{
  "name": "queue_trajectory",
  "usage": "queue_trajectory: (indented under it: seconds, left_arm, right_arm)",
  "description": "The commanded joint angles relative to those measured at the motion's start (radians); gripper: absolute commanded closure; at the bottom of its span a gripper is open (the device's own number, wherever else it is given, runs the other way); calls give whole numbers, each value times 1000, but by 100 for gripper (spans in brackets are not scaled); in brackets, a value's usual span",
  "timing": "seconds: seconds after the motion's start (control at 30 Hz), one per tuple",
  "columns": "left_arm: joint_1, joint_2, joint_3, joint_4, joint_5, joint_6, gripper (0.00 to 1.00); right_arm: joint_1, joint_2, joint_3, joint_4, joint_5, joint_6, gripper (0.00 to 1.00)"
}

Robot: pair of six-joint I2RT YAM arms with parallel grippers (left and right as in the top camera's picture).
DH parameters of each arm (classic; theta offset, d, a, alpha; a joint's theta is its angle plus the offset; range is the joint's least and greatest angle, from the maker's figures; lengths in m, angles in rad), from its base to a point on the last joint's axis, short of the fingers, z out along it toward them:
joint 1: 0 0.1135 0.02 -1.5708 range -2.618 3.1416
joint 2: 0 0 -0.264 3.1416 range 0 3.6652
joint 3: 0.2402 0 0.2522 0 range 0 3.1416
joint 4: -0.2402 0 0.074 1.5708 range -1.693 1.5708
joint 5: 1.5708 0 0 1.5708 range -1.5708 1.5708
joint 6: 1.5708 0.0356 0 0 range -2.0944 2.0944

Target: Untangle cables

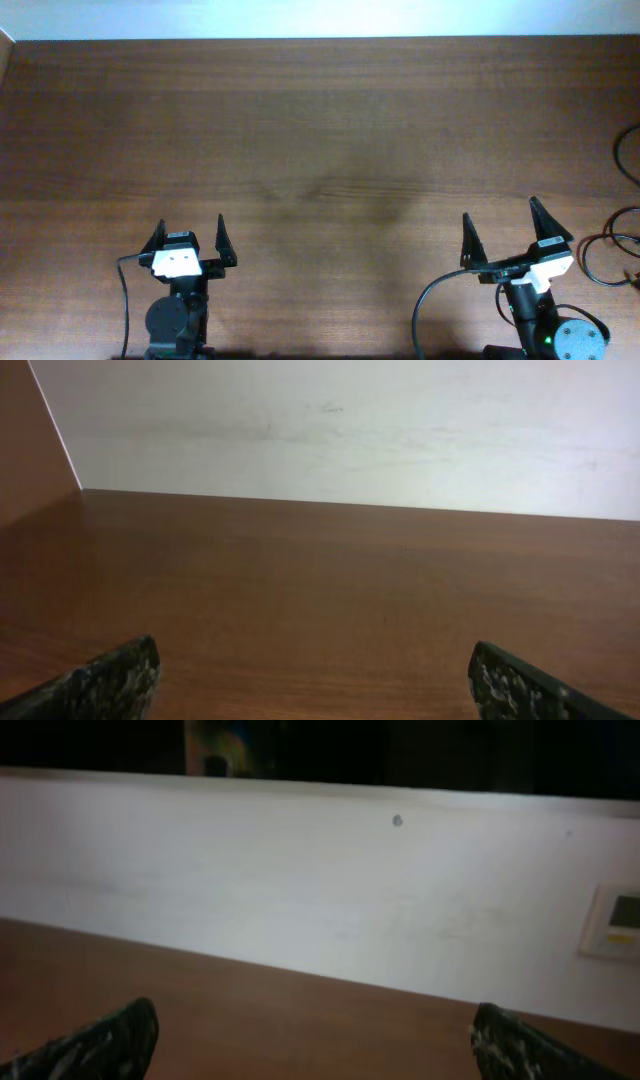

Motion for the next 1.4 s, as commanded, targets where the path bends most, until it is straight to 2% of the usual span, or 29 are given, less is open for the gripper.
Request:
queue_trajectory:
  seconds: [0.0, 0.07, 0.2, 0.4, 0.7, 1.37]
  left_arm:
    - [-5, -6, -5, 1, -11, -9, 1]
    - [-5, -6, -5, 1, -11, -9, 1]
    - [-5, -6, -5, 1, -11, -9, 1]
    - [-5, -6, -5, 1, -11, -9, 1]
    - [-5, -6, -5, 1, -11, -9, 1]
    - [-5, -6, -5, 1, -11, -9, 1]
  right_arm:
    - [106, -13, -53, 51, 217, 29, 1]
    - [155, -15, -92, 82, 283, 29, 1]
    - [140, -56, -201, 146, 305, 56, 1]
    - [50, -56, -201, 94, 362, 65, 1]
    - [45, -56, -201, -119, 349, 60, 1]
    - [83, -56, -201, -116, 353, 24, 1]
